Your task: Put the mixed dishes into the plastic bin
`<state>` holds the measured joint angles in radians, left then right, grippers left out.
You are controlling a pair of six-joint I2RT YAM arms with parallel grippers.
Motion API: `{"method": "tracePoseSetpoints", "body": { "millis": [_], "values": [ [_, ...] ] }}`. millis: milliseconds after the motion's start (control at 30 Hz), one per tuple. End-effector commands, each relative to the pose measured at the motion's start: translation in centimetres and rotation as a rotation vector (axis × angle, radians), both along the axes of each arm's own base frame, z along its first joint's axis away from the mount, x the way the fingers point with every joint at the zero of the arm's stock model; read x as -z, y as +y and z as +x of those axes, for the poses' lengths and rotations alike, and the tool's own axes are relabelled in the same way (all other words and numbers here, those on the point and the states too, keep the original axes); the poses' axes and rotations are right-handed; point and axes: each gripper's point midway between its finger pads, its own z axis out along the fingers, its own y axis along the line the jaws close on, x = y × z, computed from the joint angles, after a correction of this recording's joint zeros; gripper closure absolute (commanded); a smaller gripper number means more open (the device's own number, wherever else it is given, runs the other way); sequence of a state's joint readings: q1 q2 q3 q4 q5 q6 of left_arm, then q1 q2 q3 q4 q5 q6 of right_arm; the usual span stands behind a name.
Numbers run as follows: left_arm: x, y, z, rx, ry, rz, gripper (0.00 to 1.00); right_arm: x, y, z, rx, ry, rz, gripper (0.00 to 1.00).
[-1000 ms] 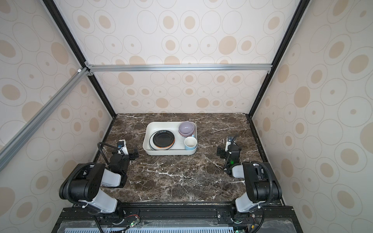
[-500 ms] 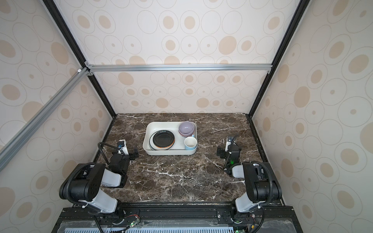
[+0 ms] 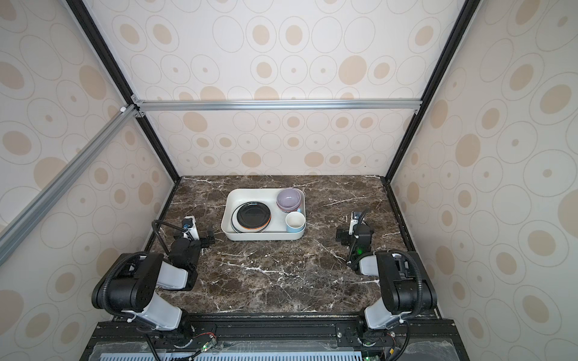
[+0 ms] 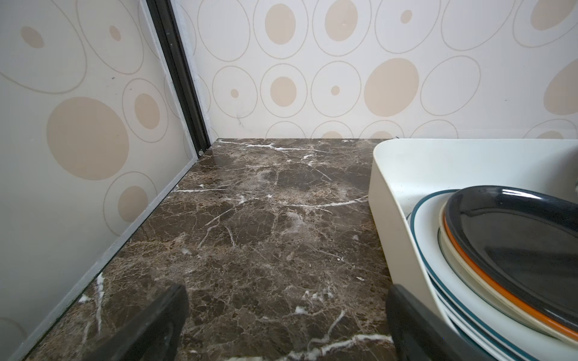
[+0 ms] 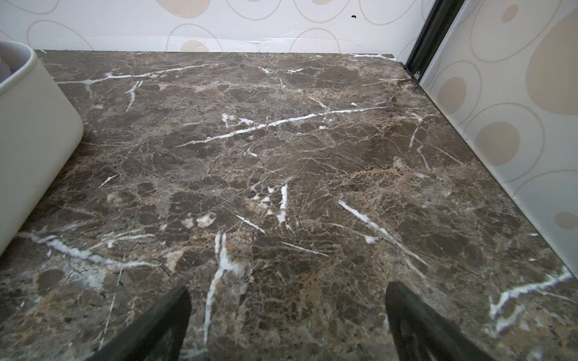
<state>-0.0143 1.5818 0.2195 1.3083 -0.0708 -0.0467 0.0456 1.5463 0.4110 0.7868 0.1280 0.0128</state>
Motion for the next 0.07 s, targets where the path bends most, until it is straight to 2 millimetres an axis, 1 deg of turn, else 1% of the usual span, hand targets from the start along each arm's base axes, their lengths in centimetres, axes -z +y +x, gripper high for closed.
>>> {"method": "tracePoseSetpoints", "body": {
  "millis": [0, 33],
  "values": [
    [-1.29, -0.06, 0.50, 0.003, -0.041, 0.026, 0.01, -0.94, 0.30, 0.37, -0.014, -0.030, -0.012, 0.00],
    [-1.28, -0.13, 0.47, 0.005, -0.041, 0.026, 0.01, -0.92, 0.32, 0.36, -0.016, -0.029, -0.012, 0.00]
  ]
}}
